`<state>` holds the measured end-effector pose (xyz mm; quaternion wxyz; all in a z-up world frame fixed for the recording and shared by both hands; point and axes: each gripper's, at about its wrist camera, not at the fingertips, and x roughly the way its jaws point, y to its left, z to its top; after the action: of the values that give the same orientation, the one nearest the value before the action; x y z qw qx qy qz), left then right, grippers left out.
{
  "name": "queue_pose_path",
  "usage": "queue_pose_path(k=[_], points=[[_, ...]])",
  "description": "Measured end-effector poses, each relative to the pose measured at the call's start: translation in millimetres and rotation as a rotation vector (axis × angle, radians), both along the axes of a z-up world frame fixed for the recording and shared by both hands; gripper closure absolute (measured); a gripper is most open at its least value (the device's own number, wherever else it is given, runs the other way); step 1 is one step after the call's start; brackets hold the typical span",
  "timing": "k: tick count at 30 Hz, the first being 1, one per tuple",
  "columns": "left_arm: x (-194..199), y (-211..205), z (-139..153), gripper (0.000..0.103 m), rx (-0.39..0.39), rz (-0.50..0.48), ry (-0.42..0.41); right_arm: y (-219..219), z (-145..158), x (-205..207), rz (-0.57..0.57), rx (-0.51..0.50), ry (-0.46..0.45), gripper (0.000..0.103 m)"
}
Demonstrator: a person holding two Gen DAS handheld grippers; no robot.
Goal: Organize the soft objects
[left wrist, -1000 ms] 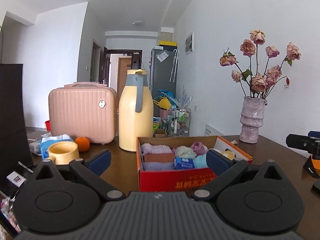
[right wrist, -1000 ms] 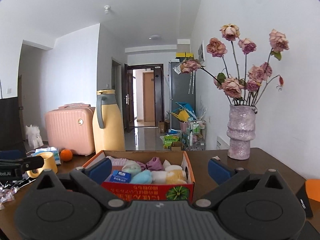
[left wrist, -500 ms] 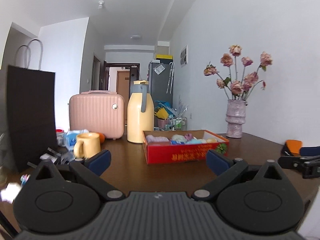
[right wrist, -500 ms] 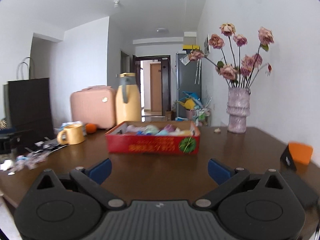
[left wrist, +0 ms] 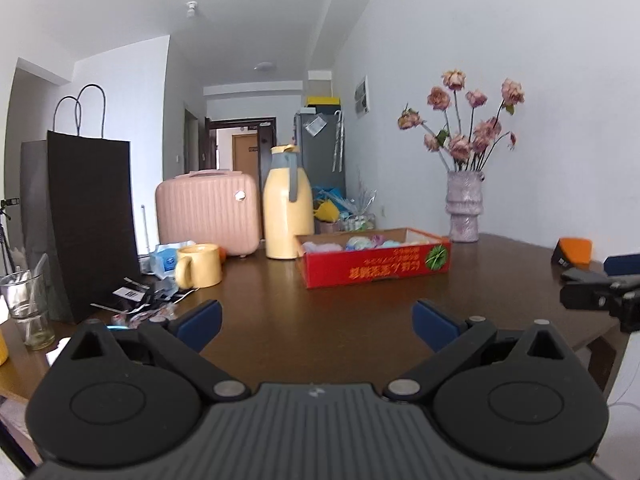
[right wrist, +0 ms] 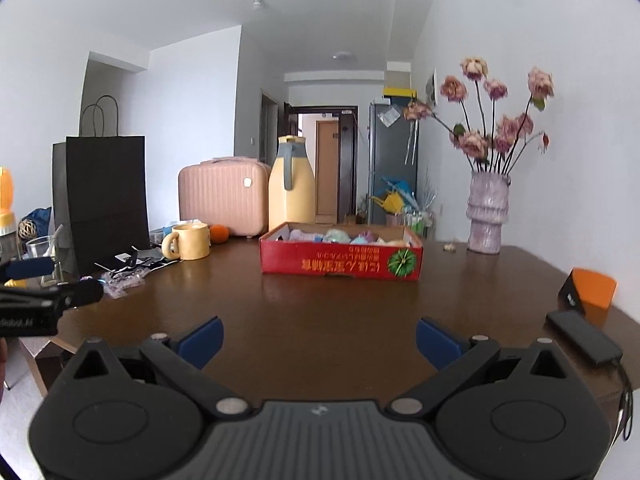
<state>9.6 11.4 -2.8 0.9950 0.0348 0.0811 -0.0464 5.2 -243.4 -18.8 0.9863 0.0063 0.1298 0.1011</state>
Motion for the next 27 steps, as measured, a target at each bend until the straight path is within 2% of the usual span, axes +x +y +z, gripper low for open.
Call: queue_pose_path(k=[4,10,27], points=[[1,-2,5,0.0,-0.029,-0.02,-0.004,1,2,-1,0.013,0.015,-0.008,0.0],[1,-4,8,0.0,-0.024,-0.023,-0.007,1,0,7,0.008,0.042,0.015,0.0],[1,-5,4,0.0,-0.019,-0.038,0.005,-10,-3,8,-0.034,0.056,0.009,0.0]])
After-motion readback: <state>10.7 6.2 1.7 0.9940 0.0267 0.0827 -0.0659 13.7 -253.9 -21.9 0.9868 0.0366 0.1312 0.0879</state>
